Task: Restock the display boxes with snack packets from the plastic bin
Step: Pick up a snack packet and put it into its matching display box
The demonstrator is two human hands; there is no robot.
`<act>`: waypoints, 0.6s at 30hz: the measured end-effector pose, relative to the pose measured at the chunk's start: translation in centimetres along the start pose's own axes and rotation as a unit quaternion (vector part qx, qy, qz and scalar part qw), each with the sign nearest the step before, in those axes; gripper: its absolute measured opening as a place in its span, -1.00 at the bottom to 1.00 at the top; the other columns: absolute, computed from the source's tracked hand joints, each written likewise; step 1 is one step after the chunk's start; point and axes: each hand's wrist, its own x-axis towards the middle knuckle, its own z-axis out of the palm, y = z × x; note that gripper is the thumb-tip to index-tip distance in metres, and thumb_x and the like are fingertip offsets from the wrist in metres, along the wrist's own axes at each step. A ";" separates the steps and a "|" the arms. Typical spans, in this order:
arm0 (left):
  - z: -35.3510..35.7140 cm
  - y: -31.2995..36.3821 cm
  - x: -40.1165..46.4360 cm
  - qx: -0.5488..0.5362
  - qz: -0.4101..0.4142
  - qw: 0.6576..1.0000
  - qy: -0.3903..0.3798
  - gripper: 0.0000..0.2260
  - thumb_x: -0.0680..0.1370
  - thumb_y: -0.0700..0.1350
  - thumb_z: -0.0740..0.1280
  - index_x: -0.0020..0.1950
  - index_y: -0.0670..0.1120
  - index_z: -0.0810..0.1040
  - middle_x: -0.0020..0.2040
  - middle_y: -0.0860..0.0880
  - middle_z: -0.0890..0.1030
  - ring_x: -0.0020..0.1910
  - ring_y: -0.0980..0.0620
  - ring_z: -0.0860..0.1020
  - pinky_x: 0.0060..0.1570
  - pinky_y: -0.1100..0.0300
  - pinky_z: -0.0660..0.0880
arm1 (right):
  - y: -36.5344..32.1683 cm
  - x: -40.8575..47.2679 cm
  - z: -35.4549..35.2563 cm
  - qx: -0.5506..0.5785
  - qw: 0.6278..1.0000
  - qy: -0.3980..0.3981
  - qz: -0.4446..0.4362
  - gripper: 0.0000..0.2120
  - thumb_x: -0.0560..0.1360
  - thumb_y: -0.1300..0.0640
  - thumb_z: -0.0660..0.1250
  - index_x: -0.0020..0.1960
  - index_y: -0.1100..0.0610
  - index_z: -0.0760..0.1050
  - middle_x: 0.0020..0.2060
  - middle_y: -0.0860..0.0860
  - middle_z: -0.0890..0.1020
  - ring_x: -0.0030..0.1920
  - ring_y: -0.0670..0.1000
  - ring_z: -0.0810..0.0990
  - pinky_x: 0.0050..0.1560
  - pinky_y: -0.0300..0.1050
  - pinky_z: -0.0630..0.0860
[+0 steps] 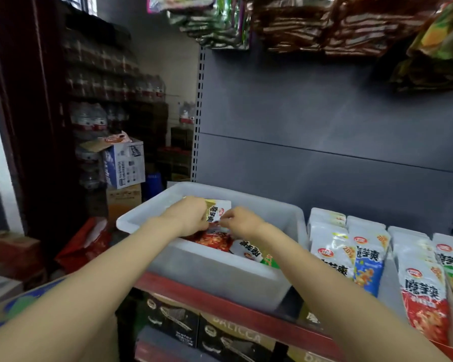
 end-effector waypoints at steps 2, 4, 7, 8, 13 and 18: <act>-0.1 0.1 -0.3 -0.018 -0.005 0.997 0.069 -0.73 0.54 -0.16 0.23 -0.37 -0.11 0.36 -0.41 -0.10 0.42 -0.38 -0.08 0.37 -0.35 0.14 0.29 | -0.1 -0.2 -0.4 0.053 0.998 0.039 0.026 -0.68 0.61 0.04 0.15 -0.15 0.28 0.42 -0.25 0.16 0.47 -0.25 0.08 0.42 -0.19 -0.15 0.31; -0.2 0.3 -0.6 -0.019 0.000 0.991 0.131 -0.78 0.58 -0.13 0.19 -0.23 -0.13 0.50 -0.29 -0.12 0.55 -0.27 -0.15 0.50 -0.27 0.10 0.40 | -0.5 -0.5 -0.7 0.194 0.978 0.053 0.054 -0.71 0.61 -0.01 0.15 -0.13 0.20 0.38 -0.23 0.15 0.50 -0.31 0.08 0.46 -0.22 -0.13 0.41; -0.7 1.2 -1.7 0.028 0.035 0.981 0.188 -0.77 0.62 -0.02 0.14 0.02 -0.10 0.54 -0.11 -0.14 0.62 -0.08 -0.19 0.56 -0.17 0.06 0.45 | -1.5 -1.4 -1.3 0.469 0.878 0.048 0.079 -0.83 0.61 0.17 0.19 -0.13 0.20 0.31 -0.36 0.14 0.52 -0.20 0.16 0.62 -0.19 -0.09 0.60; -0.9 1.5 -2.2 0.036 0.054 0.978 0.196 -0.75 0.62 0.04 0.14 0.06 -0.05 0.55 -0.10 -0.12 0.63 -0.06 -0.16 0.57 -0.15 0.07 0.45 | -1.5 -1.4 -1.5 0.503 0.859 0.064 0.066 -0.84 0.60 0.27 0.19 -0.15 0.20 0.29 -0.40 0.12 0.51 -0.24 0.13 0.64 -0.22 -0.12 0.61; -1.8 2.9 -4.2 -0.152 0.088 0.969 0.173 -0.69 0.52 0.24 0.23 0.13 0.14 0.57 -0.24 0.17 0.58 -0.13 0.14 0.53 -0.09 0.16 0.46 | 0.1 -3.3 -3.9 0.453 0.873 0.179 0.007 -0.77 0.51 0.45 0.14 -0.07 0.12 0.35 -0.13 0.17 0.55 -0.33 0.05 0.55 -0.35 -0.09 0.53; -1.4 5.4 -3.7 -0.363 0.089 0.914 0.159 -0.48 0.49 0.04 0.39 0.41 0.11 0.30 0.17 0.09 0.52 -0.09 0.09 0.59 -0.10 0.17 0.57 | 2.9 -8.5 -7.3 0.427 0.874 0.217 -0.077 -0.78 0.52 0.43 0.19 0.04 0.15 0.40 -0.12 0.12 0.62 -0.28 0.01 0.60 -0.36 -0.13 0.54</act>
